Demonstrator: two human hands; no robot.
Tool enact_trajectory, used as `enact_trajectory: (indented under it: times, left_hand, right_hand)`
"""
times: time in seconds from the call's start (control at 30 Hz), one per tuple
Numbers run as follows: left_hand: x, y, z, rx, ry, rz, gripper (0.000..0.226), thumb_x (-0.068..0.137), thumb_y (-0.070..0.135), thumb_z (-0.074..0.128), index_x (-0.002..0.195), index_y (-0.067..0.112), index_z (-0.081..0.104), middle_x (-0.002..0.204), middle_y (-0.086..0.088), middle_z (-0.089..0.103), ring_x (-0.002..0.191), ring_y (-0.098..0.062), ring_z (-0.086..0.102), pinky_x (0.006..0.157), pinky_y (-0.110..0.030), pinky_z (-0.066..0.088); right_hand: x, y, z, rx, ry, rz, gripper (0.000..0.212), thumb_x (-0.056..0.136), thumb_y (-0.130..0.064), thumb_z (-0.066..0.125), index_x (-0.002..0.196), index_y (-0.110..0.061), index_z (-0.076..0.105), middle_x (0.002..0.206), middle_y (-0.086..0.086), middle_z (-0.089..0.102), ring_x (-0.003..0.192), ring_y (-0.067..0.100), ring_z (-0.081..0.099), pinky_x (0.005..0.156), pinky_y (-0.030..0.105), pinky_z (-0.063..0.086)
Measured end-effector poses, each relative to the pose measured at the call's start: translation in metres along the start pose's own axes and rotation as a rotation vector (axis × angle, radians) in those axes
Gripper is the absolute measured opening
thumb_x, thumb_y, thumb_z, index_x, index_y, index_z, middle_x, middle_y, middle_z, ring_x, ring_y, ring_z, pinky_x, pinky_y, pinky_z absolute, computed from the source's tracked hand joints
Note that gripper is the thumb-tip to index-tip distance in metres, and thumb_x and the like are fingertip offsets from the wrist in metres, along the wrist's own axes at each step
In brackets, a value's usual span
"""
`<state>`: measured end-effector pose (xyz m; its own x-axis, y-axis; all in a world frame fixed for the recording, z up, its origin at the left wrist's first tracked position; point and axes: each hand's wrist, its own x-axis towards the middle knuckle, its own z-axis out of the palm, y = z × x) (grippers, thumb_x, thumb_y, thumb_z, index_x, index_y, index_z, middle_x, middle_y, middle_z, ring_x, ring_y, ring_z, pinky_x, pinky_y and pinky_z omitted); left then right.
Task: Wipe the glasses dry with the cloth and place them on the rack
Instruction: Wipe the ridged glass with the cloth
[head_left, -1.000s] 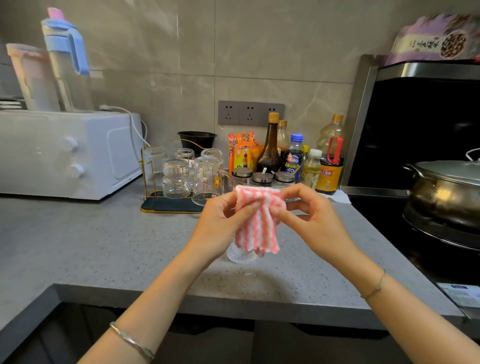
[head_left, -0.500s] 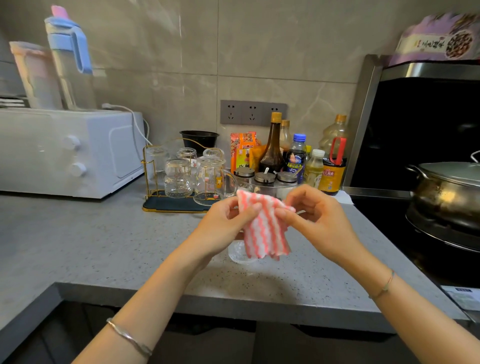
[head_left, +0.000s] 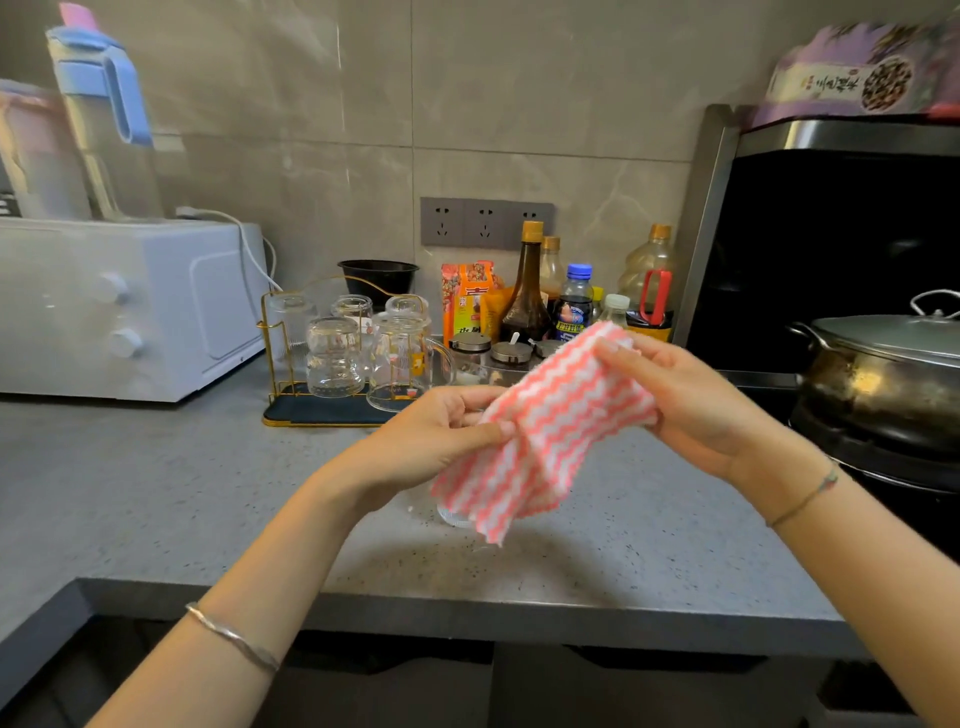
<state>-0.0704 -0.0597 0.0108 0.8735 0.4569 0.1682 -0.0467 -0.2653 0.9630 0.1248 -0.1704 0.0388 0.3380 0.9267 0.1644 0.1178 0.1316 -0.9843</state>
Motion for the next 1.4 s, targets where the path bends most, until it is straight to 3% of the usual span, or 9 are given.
enact_trajectory:
  times: [0.13, 0.23, 0.3, 0.4, 0.53, 0.77, 0.93, 1.13, 1.4]
  left_hand:
    - [0.012, 0.002, 0.013, -0.023, -0.231, -0.099, 0.035, 0.090, 0.038, 0.060, 0.122, 0.026, 0.064, 0.122, 0.002, 0.069, 0.113, -0.017, 0.065, 0.096, -0.031, 0.051]
    - [0.024, 0.006, 0.033, -0.008, -0.127, -0.077, 0.036, 0.091, 0.044, 0.056, 0.113, 0.018, 0.067, 0.107, 0.001, 0.074, 0.097, -0.015, 0.070, 0.089, -0.031, 0.056]
    - [0.032, 0.007, 0.044, -0.031, -0.009, -0.010, 0.028, 0.096, 0.035, 0.051, 0.111, 0.016, 0.066, 0.096, 0.002, 0.074, 0.082, -0.011, 0.070, 0.075, -0.025, 0.059]
    - [0.037, 0.006, 0.046, -0.107, 0.119, 0.056, 0.023, 0.098, 0.032, 0.050, 0.111, 0.021, 0.065, 0.094, 0.002, 0.073, 0.078, -0.009, 0.069, 0.065, -0.022, 0.057]
    - [0.040, 0.001, 0.045, -0.121, 0.152, 0.004, 0.028, 0.099, 0.032, 0.048, 0.116, 0.017, 0.065, 0.094, 0.000, 0.074, 0.077, -0.008, 0.069, 0.062, -0.020, 0.054]
    - [0.028, 0.008, 0.030, -0.254, -0.031, -0.155, 0.027, 0.093, 0.006, 0.057, 0.120, 0.008, 0.060, 0.107, -0.003, 0.074, 0.095, -0.013, 0.070, 0.083, -0.022, 0.057]
    - [0.022, 0.011, 0.026, -0.165, 0.142, -0.062, 0.048, 0.090, 0.002, 0.063, 0.124, 0.017, 0.033, 0.093, -0.002, 0.077, 0.081, -0.013, 0.072, 0.074, -0.025, 0.059]
    - [0.019, 0.016, 0.026, 0.100, 0.230, 0.147, 0.014, 0.091, 0.007, 0.063, 0.099, 0.017, 0.057, 0.100, -0.003, 0.069, 0.081, -0.012, 0.071, 0.070, -0.025, 0.059]
    - [0.021, 0.013, 0.023, 0.356, 0.239, 0.231, 0.039, 0.075, 0.005, 0.081, 0.107, 0.020, 0.063, 0.102, 0.001, 0.064, 0.083, -0.006, 0.067, 0.073, -0.024, 0.059]
  right_hand:
    - [-0.001, -0.019, -0.011, -0.226, -0.118, 0.001, 0.023, 0.078, -0.033, 0.066, 0.093, -0.016, 0.071, 0.080, 0.002, 0.073, 0.071, 0.012, 0.070, 0.062, 0.019, 0.054]
    - [0.001, -0.022, -0.014, -0.258, -0.096, 0.031, 0.019, 0.076, -0.031, 0.069, 0.088, -0.017, 0.072, 0.076, 0.000, 0.072, 0.068, 0.011, 0.069, 0.058, 0.018, 0.053]
    - [0.003, -0.014, -0.020, -0.002, -0.005, 0.102, 0.021, 0.081, -0.029, 0.067, 0.095, -0.015, 0.071, 0.079, -0.001, 0.072, 0.066, 0.010, 0.067, 0.056, 0.018, 0.053]
    - [-0.004, 0.008, -0.021, 0.331, -0.050, 0.253, 0.043, 0.083, -0.042, 0.058, 0.111, -0.011, 0.066, 0.085, 0.000, 0.074, 0.067, 0.009, 0.069, 0.061, 0.021, 0.057]
    - [-0.018, 0.032, -0.019, 0.334, -0.129, 0.405, 0.064, 0.072, -0.055, 0.058, 0.110, -0.004, 0.067, 0.097, 0.008, 0.074, 0.081, 0.015, 0.072, 0.078, 0.028, 0.059]
    - [-0.024, 0.031, -0.021, 0.162, 0.011, 0.147, 0.047, 0.079, -0.015, 0.068, 0.124, -0.014, 0.053, 0.095, 0.006, 0.075, 0.077, 0.015, 0.071, 0.066, 0.022, 0.058]
    - [-0.029, 0.029, -0.016, 0.065, 0.080, -0.052, 0.041, 0.085, -0.005, 0.064, 0.116, -0.025, 0.045, 0.092, 0.010, 0.075, 0.077, 0.023, 0.071, 0.066, 0.028, 0.059]
    - [-0.028, 0.018, -0.017, -0.035, 0.027, -0.134, 0.021, 0.079, -0.008, 0.068, 0.098, -0.012, 0.058, 0.092, 0.005, 0.074, 0.083, 0.016, 0.072, 0.069, 0.023, 0.057]
    - [-0.032, 0.011, -0.014, -0.436, 0.111, -0.295, 0.035, 0.072, -0.005, 0.078, 0.103, -0.019, 0.071, 0.095, -0.009, 0.070, 0.078, 0.011, 0.070, 0.067, 0.015, 0.055]
